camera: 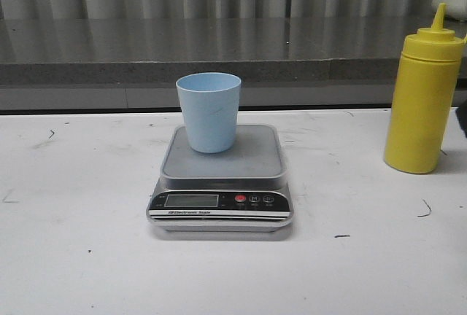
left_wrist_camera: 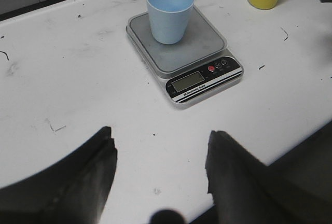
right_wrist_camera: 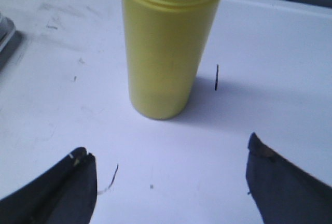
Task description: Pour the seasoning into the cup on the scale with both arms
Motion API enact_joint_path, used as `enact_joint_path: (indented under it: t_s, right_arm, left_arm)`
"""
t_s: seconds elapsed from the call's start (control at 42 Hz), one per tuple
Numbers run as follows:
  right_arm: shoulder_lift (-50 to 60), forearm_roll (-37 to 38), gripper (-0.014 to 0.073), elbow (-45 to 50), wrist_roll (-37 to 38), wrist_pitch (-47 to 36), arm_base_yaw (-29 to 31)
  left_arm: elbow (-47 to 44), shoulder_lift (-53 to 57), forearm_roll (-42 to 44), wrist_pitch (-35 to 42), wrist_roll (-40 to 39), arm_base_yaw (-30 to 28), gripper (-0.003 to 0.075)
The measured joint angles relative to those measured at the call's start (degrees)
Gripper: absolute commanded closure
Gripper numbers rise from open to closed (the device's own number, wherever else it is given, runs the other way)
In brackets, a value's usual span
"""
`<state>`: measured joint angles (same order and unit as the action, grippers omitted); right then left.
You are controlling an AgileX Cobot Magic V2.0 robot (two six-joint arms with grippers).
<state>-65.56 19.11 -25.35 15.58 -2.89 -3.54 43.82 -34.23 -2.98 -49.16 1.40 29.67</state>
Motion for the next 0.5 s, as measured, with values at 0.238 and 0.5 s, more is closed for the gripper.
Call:
enact_joint_path:
  t_s: [0.238,0.5]
  right_arm:
    - [17.4,-5.0,0.0001,-7.2,0.3,30.3,-7.1]
    - [26.9,-7.9,0.0001,-18.4,-0.8,54.1,-11.1]
  left_arm:
    - [0.0,0.0,0.0,0.0,0.0,0.0,0.0334]
    - [0.0,0.0,0.0,0.0,0.0,0.0,0.0334]
